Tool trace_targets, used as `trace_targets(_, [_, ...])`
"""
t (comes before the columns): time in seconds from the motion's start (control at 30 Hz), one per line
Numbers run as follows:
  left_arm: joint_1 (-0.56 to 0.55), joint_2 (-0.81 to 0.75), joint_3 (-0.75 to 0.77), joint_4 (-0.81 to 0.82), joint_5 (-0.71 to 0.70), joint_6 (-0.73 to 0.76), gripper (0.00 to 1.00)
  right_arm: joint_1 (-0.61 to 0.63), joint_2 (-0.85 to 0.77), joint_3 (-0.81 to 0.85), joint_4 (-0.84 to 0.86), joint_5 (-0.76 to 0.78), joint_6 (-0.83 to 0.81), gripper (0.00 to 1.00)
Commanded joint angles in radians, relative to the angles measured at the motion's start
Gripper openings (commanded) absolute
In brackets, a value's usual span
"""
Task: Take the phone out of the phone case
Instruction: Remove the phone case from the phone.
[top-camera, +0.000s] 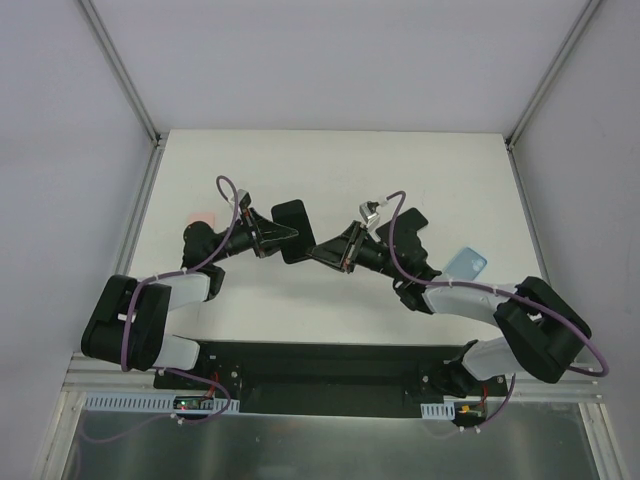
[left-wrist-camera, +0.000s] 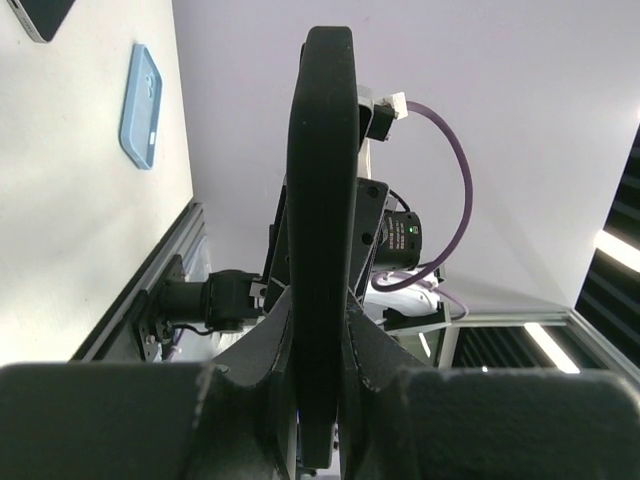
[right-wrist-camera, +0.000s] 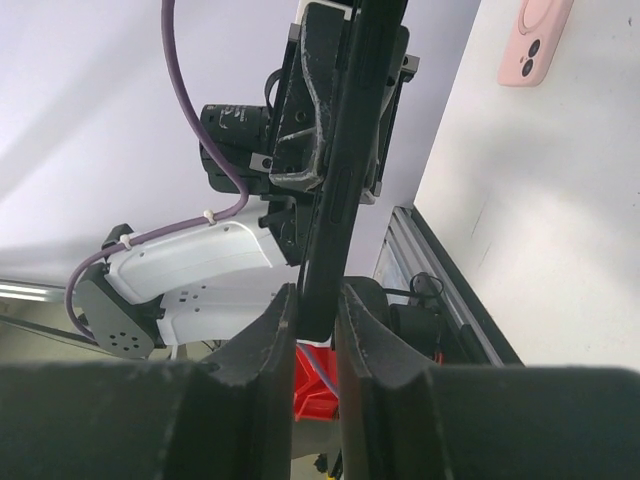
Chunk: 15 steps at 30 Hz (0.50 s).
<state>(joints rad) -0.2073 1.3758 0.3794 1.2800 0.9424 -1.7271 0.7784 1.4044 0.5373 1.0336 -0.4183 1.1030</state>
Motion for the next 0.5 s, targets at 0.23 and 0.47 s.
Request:
trace_targets(0.23, [0.042,0.046,0.047,0.403,-0.007,-0.037,0.0,0.033,-0.196,0.147,0.152,-0.151,-0.224,0.01])
trace_targets(0.47, [0.042,0.008,0.137,0.403,-0.021,-0.205,0.0,0.032,-0.16,0.22,0.192,-0.345,-0.224,0.01])
